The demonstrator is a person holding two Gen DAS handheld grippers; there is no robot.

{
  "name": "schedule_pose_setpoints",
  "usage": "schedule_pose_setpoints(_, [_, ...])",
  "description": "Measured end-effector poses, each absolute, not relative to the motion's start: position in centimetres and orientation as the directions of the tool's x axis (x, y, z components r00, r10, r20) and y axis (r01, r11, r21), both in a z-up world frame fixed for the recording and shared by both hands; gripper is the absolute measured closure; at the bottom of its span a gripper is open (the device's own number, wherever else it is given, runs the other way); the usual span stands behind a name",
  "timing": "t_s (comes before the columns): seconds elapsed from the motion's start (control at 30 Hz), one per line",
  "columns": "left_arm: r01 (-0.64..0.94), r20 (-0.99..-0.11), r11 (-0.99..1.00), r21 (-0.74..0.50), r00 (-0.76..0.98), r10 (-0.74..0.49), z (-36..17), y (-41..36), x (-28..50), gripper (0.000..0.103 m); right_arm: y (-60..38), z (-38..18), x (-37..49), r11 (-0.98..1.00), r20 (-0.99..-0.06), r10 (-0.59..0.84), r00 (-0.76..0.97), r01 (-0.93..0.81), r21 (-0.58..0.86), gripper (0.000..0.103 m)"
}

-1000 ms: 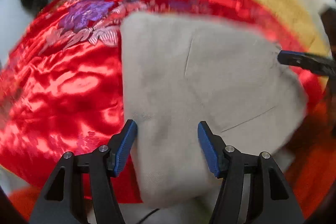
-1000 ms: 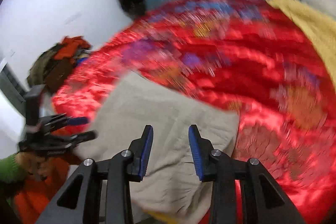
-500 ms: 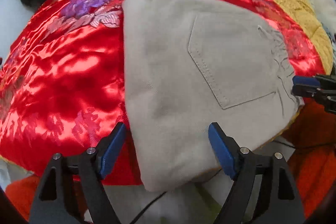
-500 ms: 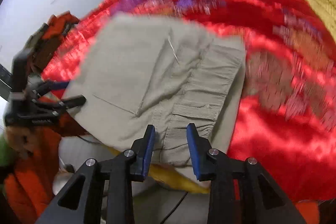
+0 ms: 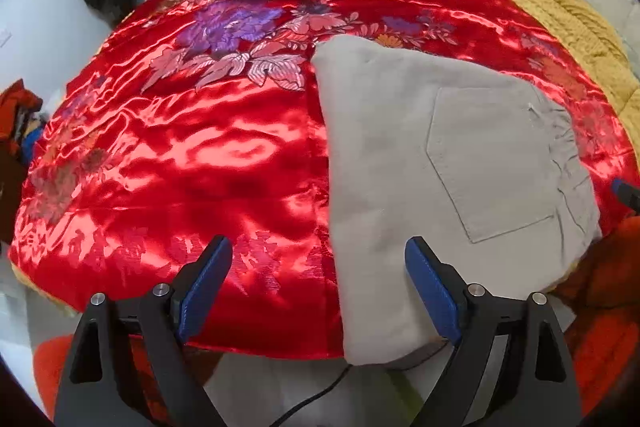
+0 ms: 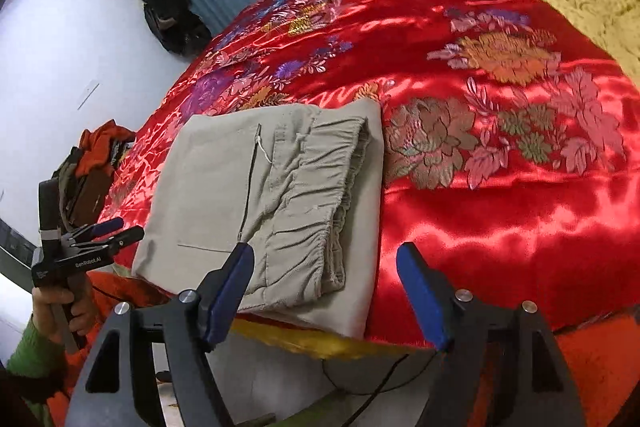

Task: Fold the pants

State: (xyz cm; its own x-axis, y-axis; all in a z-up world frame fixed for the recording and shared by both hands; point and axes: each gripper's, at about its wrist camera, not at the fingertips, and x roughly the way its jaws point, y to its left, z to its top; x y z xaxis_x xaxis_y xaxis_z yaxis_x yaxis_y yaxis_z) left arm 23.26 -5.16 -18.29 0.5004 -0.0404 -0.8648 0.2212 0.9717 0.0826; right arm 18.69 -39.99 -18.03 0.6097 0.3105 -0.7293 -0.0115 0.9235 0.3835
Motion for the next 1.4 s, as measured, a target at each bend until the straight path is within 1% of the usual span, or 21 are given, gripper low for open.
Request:
schedule_pose_setpoints(0.23, [0.222,-0.866,0.970,0.102,0.500,-0.024,-18.5,-4.9,23.1,0.014,-39.6,-18.9,19.4,0.929,-0.748,0.306,0.589,-0.012,0.371,0.030])
schedule_pose_setpoints(0.3, [0.219,-0.872,0.972,0.085,0.488,-0.033,-18.7,-4.5,23.3,0.014,-39.8,-19.0,19.6,0.918,-0.743,0.333,0.581,-0.019,0.397,0.030])
schedule_pose_setpoints(0.33, [0.217,-0.877,0.974,0.060,0.477,-0.052,-18.8,-4.1,23.4,0.014,-40.3,-19.1,19.7,0.902,-0.733,0.362,0.576,-0.020,0.430,0.029])
schedule_pose_setpoints(0.43, [0.189,-0.900,0.973,-0.130,0.390,-0.196,-19.6,-1.9,24.8,0.014,-43.2,-19.0,20.5,0.820,-0.673,0.442,0.594,0.038,0.571,0.029])
schedule_pose_setpoints(0.53, [0.163,-0.910,0.955,-0.247,0.300,-0.287,-21.2,-1.2,26.0,0.014,-45.6,-20.1,22.2,0.738,-0.648,0.521,0.555,0.088,0.669,0.029])
schedule_pose_setpoints(0.67, [0.213,-0.911,0.944,-0.253,0.275,-0.307,-21.9,-3.0,26.5,0.014,-44.8,-21.9,24.9,0.732,-0.678,0.589,0.440,0.064,0.678,0.030])
schedule_pose_setpoints(0.73, [0.242,-0.915,0.940,-0.241,0.265,-0.303,-21.9,-4.5,26.6,0.014,-43.3,-23.0,26.1,0.776,-0.733,0.566,0.377,0.056,0.628,0.029])
schedule_pose_setpoints(0.8, [0.262,-0.918,0.934,-0.242,0.249,-0.307,-22.0,-5.6,26.9,0.016,-42.1,-23.7,26.9,0.782,-0.743,0.577,0.339,0.033,0.623,0.029])
schedule_pose_setpoints(0.83, [0.266,-0.923,0.935,-0.234,0.240,-0.299,-22.0,-6.2,26.9,0.018,-41.6,-24.0,27.3,0.782,-0.746,0.584,0.320,0.026,0.623,0.028])
schedule_pose_setpoints(0.9, [0.272,-0.928,0.935,-0.226,0.231,-0.291,-21.9,-6.9,27.2,0.037,-40.7,-24.4,28.1,0.808,-0.776,0.561,0.287,0.014,0.589,0.027])
schedule_pose_setpoints(0.93, [0.258,-0.935,0.946,-0.198,0.241,-0.261,-21.6,-7.2,27.0,0.052,-40.4,-24.4,28.2,0.816,-0.784,0.551,0.287,0.014,0.578,0.028])
schedule_pose_setpoints(0.97, [0.250,-0.937,0.953,-0.172,0.256,-0.237,-21.2,-7.4,26.9,0.074,-40.2,-24.0,28.3,0.823,-0.790,0.540,0.292,0.017,0.568,0.032])
schedule_pose_setpoints(1.0, [0.252,-0.935,0.954,-0.161,0.271,-0.229,-20.4,-7.6,26.6,0.080,-39.4,-23.0,28.0,0.843,-0.800,0.517,0.304,-0.017,0.538,0.048])
schedule_pose_setpoints(1.03, [0.261,-0.930,0.953,-0.155,0.286,-0.230,-19.5,-7.8,26.2,0.086,-38.4,-21.9,27.7,0.873,-0.818,0.478,0.320,-0.066,0.484,0.057])
schedule_pose_setpoints(1.07, [0.270,-0.929,0.952,-0.143,0.296,-0.223,-18.8,-8.0,25.9,0.088,-37.4,-20.8,27.3,0.895,-0.832,0.444,0.333,-0.112,0.433,0.064])
schedule_pose_setpoints(1.17, [0.316,-0.911,0.939,-0.139,0.330,-0.246,-16.1,-8.7,24.4,0.089,-34.8,-17.5,26.3,0.912,-0.837,0.408,0.365,-0.200,0.357,0.072])
schedule_pose_setpoints(1.27, [0.343,-0.883,0.928,-0.142,0.379,-0.275,-13.1,-8.6,23.6,0.089,-32.8,-14.5,25.7,0.895,-0.809,0.439,0.390,-0.270,0.356,0.074])
schedule_pose_setpoints(1.4, [0.335,-0.838,0.928,-0.165,0.448,-0.311,-9.0,-6.8,25.5,0.089,-31.7,-10.3,27.2,0.867,-0.745,0.496,0.446,-0.309,0.391,0.074])
